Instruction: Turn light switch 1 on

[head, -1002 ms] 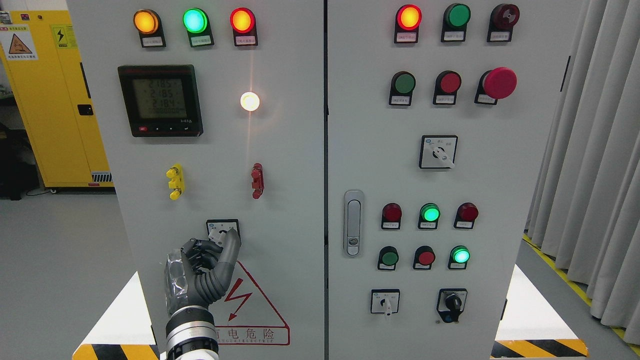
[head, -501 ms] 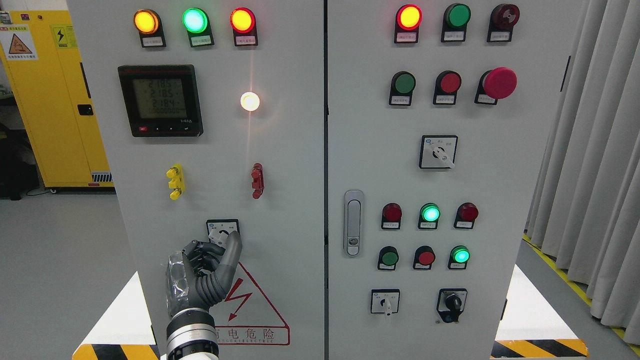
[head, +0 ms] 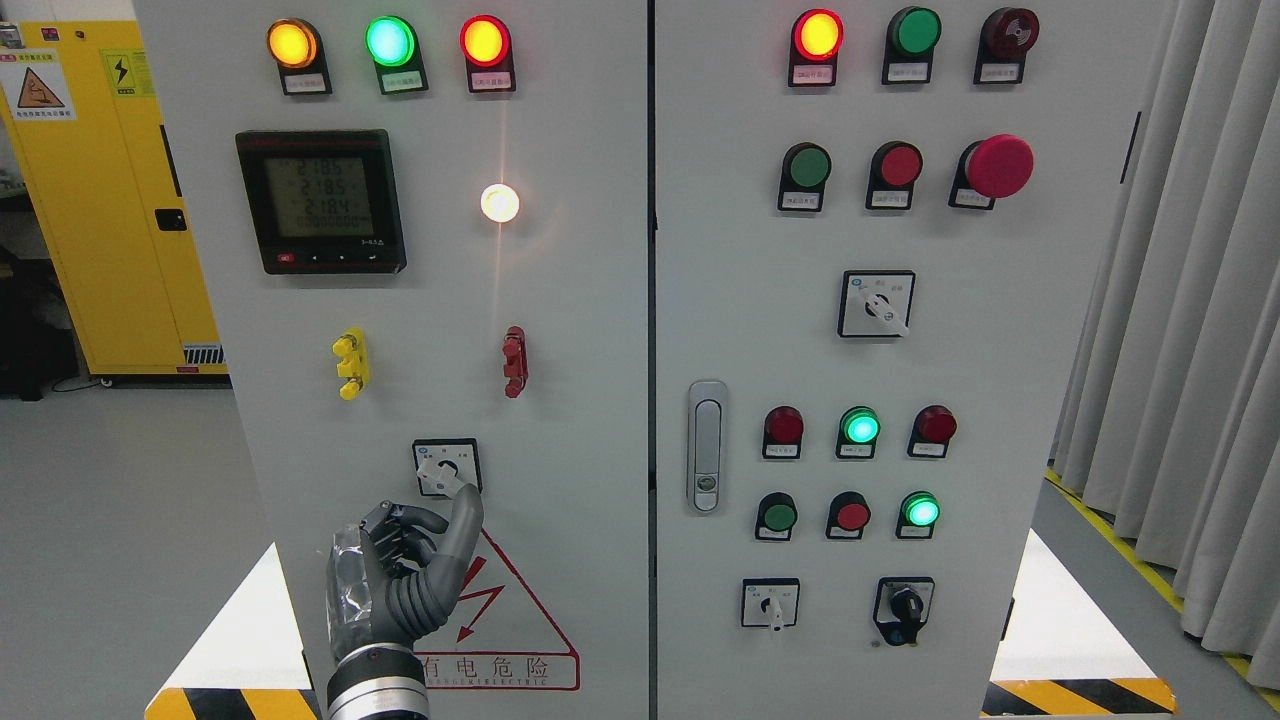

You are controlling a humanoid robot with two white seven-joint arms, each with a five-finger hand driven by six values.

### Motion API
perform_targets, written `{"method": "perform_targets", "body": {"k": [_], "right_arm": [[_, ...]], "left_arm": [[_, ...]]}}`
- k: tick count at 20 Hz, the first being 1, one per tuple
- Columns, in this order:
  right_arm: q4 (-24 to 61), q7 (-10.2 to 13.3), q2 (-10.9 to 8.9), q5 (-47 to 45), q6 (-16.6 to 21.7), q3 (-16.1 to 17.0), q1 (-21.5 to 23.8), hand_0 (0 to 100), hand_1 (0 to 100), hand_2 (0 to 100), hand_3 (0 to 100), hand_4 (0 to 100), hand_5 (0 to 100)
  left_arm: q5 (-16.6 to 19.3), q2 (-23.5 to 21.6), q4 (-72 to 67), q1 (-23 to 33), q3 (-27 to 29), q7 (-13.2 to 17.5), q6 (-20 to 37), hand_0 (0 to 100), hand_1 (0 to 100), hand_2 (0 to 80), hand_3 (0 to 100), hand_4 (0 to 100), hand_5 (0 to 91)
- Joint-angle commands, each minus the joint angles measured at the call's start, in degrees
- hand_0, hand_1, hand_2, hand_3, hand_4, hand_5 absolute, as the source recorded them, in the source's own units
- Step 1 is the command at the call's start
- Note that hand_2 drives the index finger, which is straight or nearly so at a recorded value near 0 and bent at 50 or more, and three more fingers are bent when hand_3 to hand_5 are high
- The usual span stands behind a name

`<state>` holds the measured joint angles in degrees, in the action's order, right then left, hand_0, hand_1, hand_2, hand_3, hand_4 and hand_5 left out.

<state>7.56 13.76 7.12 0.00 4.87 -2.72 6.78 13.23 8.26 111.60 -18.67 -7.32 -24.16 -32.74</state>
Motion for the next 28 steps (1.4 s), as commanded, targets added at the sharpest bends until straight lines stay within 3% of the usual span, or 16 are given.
{"method": "perform_targets", "body": {"k": [1,6,9,14,20,26,28], "right_arm": [[0.0,0.0,0.00,-1.7,0.0,0.0,0.0,0,50,4,0,0,0],[0.0,0.0,0.00,-1.7,0.0,0.0,0.1,0,50,4,0,0,0],[0.0,0.0,0.00,-1.7,0.0,0.0,0.0,0,50,4,0,0,0],[0.0,0.0,0.00,-1.7,0.0,0.0,0.0,0,50,4,0,0,0],[0.0,0.0,0.00,-1.7,0.0,0.0,0.0,0,50,4,0,0,0],[0.0,0.0,0.00,-1.7,0.0,0.0,0.0,0,50,4,0,0,0],[0.0,0.0,0.00,-1.7,0.0,0.0,0.0,0,50,4,0,0,0]], "left_arm": [[0.0,-1.1,2.0,7.2,-0.2,0.1,5.5,11,58,70.6,97,88,82.4],[-1.6,-2.5,1.3,19.0,3.0,3.6,15.8,10,57,71.0,99,89,83.4],[-5.1,-3.5,0.8,25.4,6.2,6.1,21.6,11,56,71.2,100,89,83.4],[-9.0,-6.1,-5.7,34.1,12.5,7.5,31.5,10,54,72.1,100,91,84.4],[-15.0,-8.2,-27.4,38.1,17.5,13.0,44.7,9,52,71.9,100,95,86.8],[-15.5,-8.9,-56.4,39.3,17.8,16.2,56.6,9,50,69.1,100,99,86.6],[-15.3,-8.9,-66.5,39.3,17.5,17.7,57.8,8,49,65.9,100,97,83.3]]}}
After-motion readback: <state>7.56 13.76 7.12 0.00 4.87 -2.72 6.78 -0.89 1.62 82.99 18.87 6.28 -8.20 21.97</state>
